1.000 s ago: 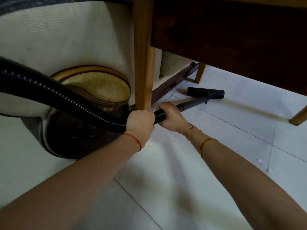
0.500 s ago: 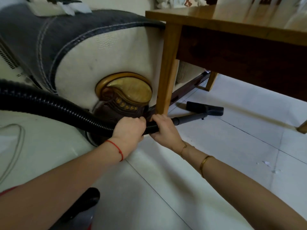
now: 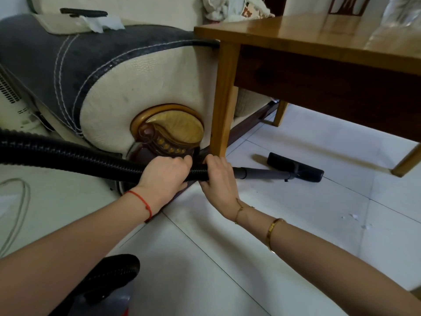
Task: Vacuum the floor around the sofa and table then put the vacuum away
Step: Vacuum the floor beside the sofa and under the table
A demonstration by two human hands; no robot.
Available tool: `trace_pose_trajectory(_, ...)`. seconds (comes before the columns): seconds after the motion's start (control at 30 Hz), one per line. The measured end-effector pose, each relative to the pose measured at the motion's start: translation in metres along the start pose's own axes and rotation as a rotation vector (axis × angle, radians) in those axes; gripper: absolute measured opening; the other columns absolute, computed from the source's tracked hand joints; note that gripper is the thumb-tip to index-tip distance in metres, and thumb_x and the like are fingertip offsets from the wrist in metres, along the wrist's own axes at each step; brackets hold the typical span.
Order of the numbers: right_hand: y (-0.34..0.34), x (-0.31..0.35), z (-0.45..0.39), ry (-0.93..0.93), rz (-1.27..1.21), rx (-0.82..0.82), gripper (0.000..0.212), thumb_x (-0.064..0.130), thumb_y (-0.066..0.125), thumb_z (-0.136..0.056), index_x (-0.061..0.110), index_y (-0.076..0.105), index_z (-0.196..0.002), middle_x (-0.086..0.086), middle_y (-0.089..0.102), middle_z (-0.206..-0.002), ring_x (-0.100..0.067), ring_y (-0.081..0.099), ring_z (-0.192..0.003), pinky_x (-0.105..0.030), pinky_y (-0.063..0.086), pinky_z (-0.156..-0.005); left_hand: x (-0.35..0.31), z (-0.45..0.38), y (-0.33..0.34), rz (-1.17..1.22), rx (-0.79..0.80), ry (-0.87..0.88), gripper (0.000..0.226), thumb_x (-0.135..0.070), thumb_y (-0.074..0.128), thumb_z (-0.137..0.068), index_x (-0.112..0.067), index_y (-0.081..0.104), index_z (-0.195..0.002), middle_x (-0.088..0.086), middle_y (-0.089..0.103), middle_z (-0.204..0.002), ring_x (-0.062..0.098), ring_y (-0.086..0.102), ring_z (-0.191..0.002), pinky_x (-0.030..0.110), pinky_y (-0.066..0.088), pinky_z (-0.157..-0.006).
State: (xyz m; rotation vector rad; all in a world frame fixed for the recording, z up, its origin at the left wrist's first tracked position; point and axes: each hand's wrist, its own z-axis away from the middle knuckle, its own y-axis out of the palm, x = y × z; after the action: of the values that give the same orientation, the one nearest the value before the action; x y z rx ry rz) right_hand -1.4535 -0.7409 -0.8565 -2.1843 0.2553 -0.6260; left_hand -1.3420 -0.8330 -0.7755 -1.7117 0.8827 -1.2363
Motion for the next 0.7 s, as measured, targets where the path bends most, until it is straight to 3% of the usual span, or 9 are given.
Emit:
trace_pose_trajectory(0.2,-0.01,-0.041,0.008,0.109,0.077,-0.001,0.024,0.011,0.066,-0.078,0.013,0.048,-0.092,-0.006,0.055,-0.088,-0.021,0.046,-0.081,-0.032,0.039,-0.071,-0.033,-0.033,0.007,0.035,-0.007,0.072,0.028,-0.034,0.053,-0.092,-0.017,0.045,-0.113,0.0,0.063,-0.101,0.019,0.066,-0.086,0.03,0.045,-0.064)
trace_pose_trajectory(0.37,-0.021,-0.09,0.021,0.188,0.177,-0.005,0.022,0.006,0.066,-0.074,0.01,0.05,-0.088,-0.009,0.056,-0.083,-0.025,0.049,-0.078,-0.033,0.036,-0.068,-0.075,-0.068,0.018,0.074,0.004,0.148,0.029,-0.034,0.05,-0.094,-0.016,0.045,-0.116,0.001,0.064,-0.103,0.021,0.066,-0.087,0.032,0.047,-0.067)
trace_pose_trajectory(0.53,-0.035,-0.148,0.035,0.259,0.273,0.03,0.023,0.007,0.067,-0.073,0.009,0.05,-0.088,-0.009,0.057,-0.083,-0.027,0.05,-0.078,-0.032,0.032,-0.067,-0.127,-0.107,0.028,0.098,0.009,0.211,0.025,-0.027,0.049,-0.093,-0.013,0.044,-0.113,0.003,0.063,-0.103,0.023,0.065,-0.09,0.03,0.036,-0.062)
trace_pose_trajectory(0.7,-0.055,-0.203,0.052,0.299,0.286,0.092,0.019,0.01,0.063,-0.076,0.009,0.051,-0.091,-0.007,0.058,-0.089,-0.026,0.049,-0.084,-0.031,0.03,-0.07,-0.177,-0.139,0.035,0.134,0.044,0.246,0.026,-0.024,0.053,-0.093,-0.012,0.045,-0.115,0.003,0.065,-0.105,0.024,0.066,-0.09,0.031,0.036,-0.064)
